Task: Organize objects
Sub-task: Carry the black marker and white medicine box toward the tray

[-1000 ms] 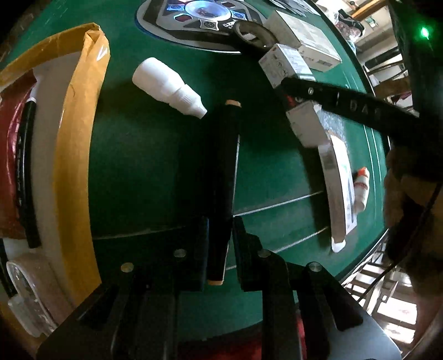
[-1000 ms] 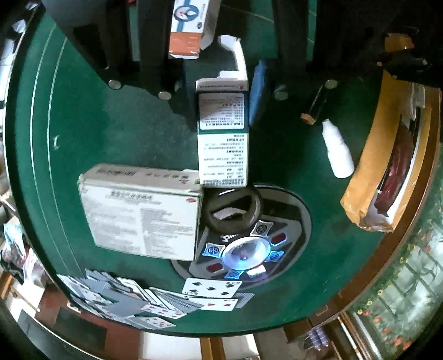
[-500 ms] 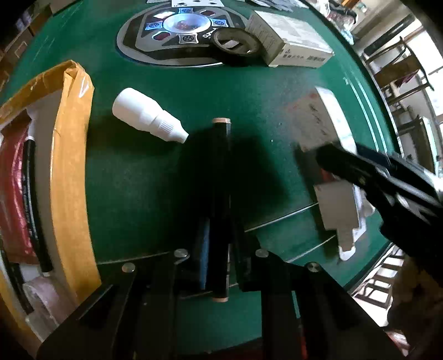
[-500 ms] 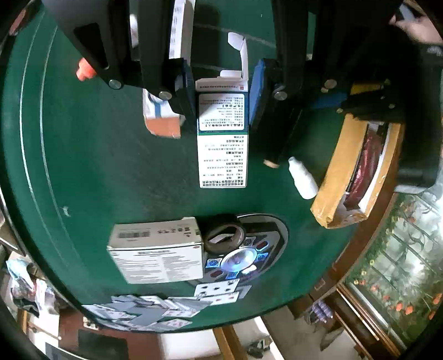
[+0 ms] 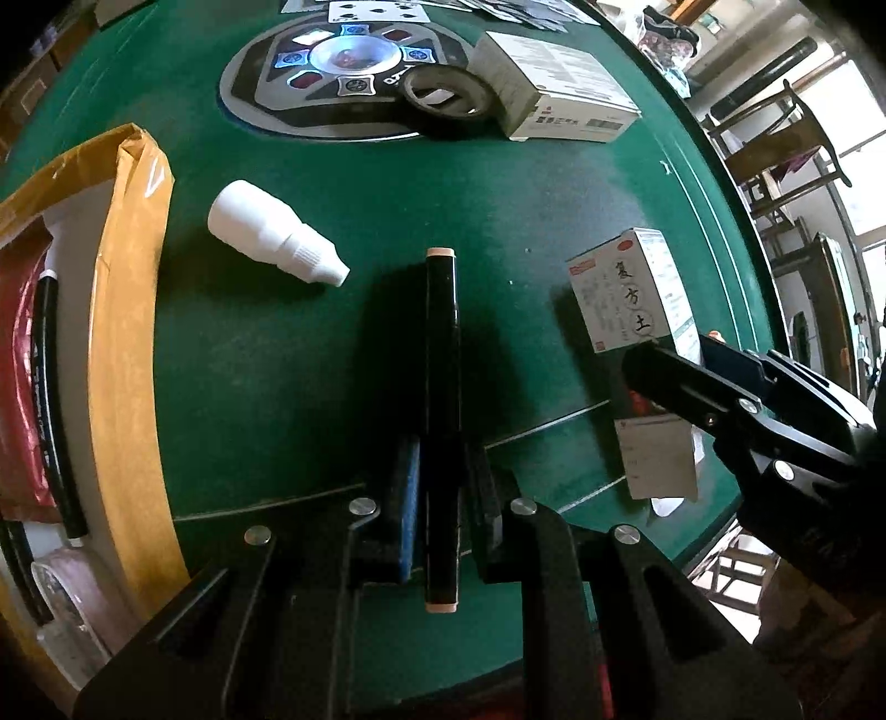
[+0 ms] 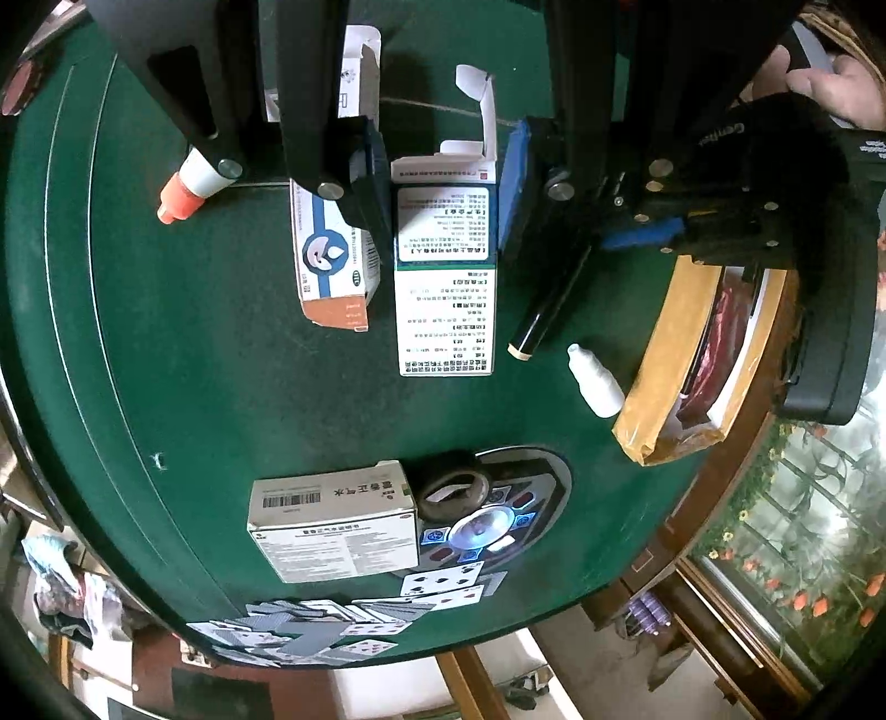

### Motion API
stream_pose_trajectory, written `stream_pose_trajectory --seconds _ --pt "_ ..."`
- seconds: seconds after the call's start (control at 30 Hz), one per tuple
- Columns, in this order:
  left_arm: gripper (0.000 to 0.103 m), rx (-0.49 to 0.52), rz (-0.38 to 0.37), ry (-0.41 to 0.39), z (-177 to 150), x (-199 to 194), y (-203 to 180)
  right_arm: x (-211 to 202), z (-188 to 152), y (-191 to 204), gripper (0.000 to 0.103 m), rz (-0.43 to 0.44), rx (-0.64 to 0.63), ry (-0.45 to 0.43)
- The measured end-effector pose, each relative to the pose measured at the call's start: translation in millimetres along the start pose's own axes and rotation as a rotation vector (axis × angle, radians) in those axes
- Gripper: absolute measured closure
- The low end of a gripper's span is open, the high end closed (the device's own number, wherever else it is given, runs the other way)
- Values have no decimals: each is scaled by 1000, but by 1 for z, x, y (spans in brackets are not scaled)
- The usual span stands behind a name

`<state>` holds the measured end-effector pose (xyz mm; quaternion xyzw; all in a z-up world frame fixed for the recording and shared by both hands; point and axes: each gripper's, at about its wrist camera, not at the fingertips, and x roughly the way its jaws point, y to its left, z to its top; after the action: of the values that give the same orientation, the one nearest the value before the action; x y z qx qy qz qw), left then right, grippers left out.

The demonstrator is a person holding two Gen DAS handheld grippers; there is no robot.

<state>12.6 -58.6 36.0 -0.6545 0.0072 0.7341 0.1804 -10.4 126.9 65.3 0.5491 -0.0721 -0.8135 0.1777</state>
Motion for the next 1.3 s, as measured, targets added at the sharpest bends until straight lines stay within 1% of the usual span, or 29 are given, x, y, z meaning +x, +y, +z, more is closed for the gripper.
stream_pose_trajectory --seconds 0.23,0.27,0.33,0.43,0.53,0.73,1.0,1.1,1.17,1.23,1.3 --pt "89 17 25 44 6 10 6 0 -1 0 69 2 8 1" --pt "89 21 29 38 9 5 8 1 -1 0 69 4 9 2" --pt "89 39 56 39 10 5 7 0 -2 0 69 5 14 1" --pt "89 59 79 40 15 6 3 0 -4 -1 69 6 22 -1" --pt "88 79 103 43 30 17 -21 -2 -5 -1 69 5 27 -5" --pt "89 135 141 28 33 17 -29 -5 -8 -1 69 2 39 -16" --pt "89 95 61 -12 30 3 -20 -12 -10 -5 69 -3 71 -36" --pt "89 80 26 -30 35 -7 -23 -15 -10 -5 69 -3 82 -45" --pt "89 74 11 -40 36 -12 -21 -16 -10 -4 69 -3 85 -48" --pt "89 64 0 -50 40 -14 -35 -17 -9 -2 69 -5 86 -51" --pt "89 56 -3 -58 36 -23 -26 -18 -9 0 69 -2 86 -53"
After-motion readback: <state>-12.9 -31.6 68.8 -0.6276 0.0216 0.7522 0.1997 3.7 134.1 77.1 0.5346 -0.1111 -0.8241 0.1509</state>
